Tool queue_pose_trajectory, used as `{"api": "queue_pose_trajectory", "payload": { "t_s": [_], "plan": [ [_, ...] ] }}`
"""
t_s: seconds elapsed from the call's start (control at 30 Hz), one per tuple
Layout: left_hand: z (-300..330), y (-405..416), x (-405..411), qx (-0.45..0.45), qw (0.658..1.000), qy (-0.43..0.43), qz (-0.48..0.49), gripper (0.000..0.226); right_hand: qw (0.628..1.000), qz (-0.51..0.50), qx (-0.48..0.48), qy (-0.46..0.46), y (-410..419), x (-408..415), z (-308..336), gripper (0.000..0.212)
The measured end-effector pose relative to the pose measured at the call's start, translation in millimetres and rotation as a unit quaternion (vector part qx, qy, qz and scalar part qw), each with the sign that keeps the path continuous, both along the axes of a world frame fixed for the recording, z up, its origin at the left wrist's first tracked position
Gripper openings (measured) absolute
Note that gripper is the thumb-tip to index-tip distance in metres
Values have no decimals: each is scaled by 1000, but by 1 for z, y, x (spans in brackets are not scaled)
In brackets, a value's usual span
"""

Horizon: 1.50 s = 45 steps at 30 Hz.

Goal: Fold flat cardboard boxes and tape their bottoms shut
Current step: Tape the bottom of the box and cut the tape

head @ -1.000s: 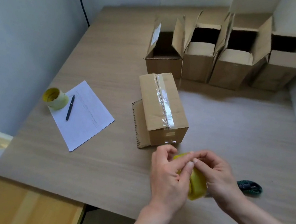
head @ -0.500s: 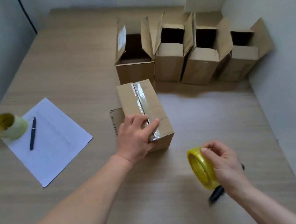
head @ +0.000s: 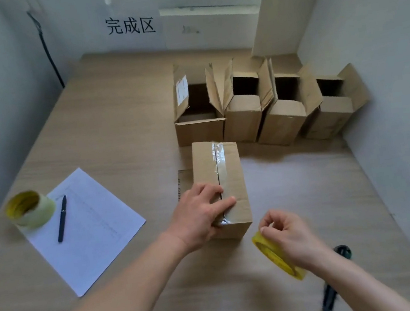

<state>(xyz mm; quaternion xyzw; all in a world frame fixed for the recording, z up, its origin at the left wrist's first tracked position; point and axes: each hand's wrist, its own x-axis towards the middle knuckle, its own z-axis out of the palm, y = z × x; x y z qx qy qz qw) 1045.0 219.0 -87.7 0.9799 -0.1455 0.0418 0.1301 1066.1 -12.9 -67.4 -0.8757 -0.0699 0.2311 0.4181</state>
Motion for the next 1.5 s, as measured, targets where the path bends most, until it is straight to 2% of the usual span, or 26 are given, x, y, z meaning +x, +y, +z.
{"api": "queue_pose_trajectory", "payload": {
  "t_s": [0.17,0.2,0.27,0.33,0.4,0.47,0.53,0.7,0.87,0.97,1.03,1.1,1.17,1.23,1.27,1.3,1.33,1.37,1.4,1.43,1.5],
  "plan": [
    [22,-12,7,63,996,54,11,78,998,16,-47,-32,4,9,4,14],
    [28,-17,8,42,998,41,12,76,998,21,-51,-36,4,10,4,10],
    [38,-32,7,-73,997,8,11,64,996,31,-63,-48,6,12,5,4],
    [45,-49,3,-190,981,36,8,46,996,41,-60,-44,8,11,11,20],
    [45,-62,0,-247,965,85,19,29,998,51,-35,-22,8,10,15,33],
    [44,-70,-3,-296,949,103,44,18,998,64,-23,-12,4,8,17,29],
    [39,-74,-7,-323,937,112,75,14,997,58,-36,-23,-2,7,16,8],
    [31,-83,-24,-389,899,148,139,10,998,61,-32,-10,-12,0,18,17],
    [27,-89,-45,-375,902,112,179,9,997,73,-24,10,-10,-14,19,15],
    [24,-90,-60,-356,913,69,186,10,993,74,56,75,-8,-24,24,5],
    [22,-86,-68,-365,906,60,204,10,967,73,158,184,-13,-31,26,33],
    [23,-80,-76,-382,897,61,212,13,936,79,201,279,-22,-37,27,62],
    [29,-74,-83,-394,896,49,197,14,913,68,242,322,-33,-41,27,68],
    [36,-68,-88,-402,896,20,189,12,900,79,270,333,-43,-40,36,62],
    [38,-64,-88,-408,892,2,194,12,913,95,254,306,-47,-39,41,58],
    [38,-60,-88,-415,886,-16,206,12,947,127,187,229,-49,-35,46,55],
    [38,-56,-86,-418,880,-32,223,12,980,166,53,99,-49,-30,49,53],
    [36,-53,-83,-416,877,-48,238,12,974,197,-99,-48,-49,-23,48,52],
    [34,-50,-80,-408,876,-61,249,12,942,199,-214,-167,-45,-18,48,51],
    [31,-49,-76,-401,876,-73,258,12,919,189,-261,-227,-38,-13,50,51],
    [24,-45,-66,-397,870,-92,278,13,907,189,-266,-267,-23,-4,44,53]
  ]
}}
